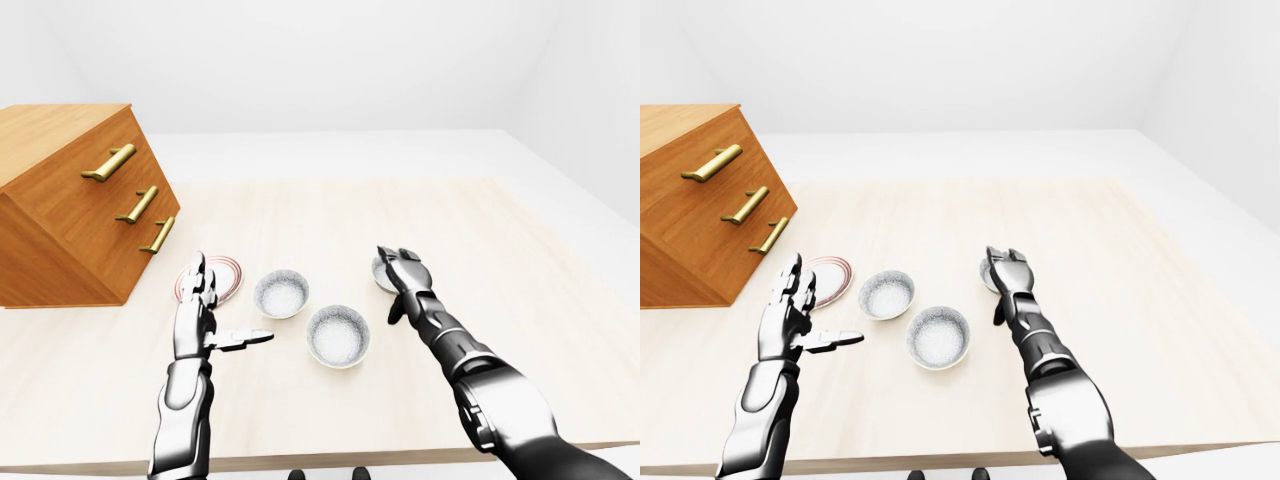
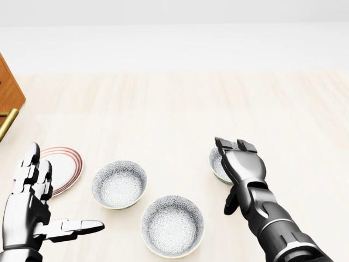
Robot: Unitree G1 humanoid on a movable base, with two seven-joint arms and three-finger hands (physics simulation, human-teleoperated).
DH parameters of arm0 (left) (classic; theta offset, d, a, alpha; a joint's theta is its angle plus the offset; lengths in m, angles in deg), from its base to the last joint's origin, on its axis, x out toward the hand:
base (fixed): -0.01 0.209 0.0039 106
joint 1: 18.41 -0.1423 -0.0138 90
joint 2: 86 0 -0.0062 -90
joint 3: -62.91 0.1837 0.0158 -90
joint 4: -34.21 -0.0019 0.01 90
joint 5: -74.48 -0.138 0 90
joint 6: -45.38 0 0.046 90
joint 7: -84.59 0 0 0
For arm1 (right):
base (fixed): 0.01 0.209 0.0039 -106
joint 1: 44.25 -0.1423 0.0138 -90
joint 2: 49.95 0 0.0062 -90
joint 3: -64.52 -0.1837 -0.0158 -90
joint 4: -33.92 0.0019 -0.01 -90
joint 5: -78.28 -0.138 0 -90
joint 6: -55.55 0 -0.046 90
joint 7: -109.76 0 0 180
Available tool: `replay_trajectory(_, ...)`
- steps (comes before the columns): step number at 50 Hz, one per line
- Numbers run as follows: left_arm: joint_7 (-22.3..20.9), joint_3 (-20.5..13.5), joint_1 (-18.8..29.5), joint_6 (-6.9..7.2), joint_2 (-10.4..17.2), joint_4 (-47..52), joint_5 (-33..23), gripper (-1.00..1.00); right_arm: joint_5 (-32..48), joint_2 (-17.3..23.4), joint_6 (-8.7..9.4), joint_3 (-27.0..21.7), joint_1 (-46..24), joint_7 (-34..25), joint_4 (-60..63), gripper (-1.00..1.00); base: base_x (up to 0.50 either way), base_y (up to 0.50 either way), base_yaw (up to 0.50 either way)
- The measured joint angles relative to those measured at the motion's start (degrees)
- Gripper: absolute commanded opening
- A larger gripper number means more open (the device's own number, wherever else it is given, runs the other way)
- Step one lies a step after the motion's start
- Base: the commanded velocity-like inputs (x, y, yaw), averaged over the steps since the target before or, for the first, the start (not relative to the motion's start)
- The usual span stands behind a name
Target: Stack the bowl at the front on the bowl in the middle.
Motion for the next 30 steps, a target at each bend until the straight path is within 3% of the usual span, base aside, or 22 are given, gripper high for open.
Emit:
replay_trajectory(18,-0.4,-0.1,0.0,0.0,0.0,-1.3,0.6,1.0,-0.9,0.1,1.22,-0.8,-0.4,0.7,-0.8,-1.0,0.0,0.0,0.0)
replay_trajectory(30,-0.7,0.1,0.0,0.0,0.0,-1.7,1.0,1.0,-1.4,0.2,0.73,-0.7,-0.4,1.6,-0.9,-1.0,0.0,0.0,0.0)
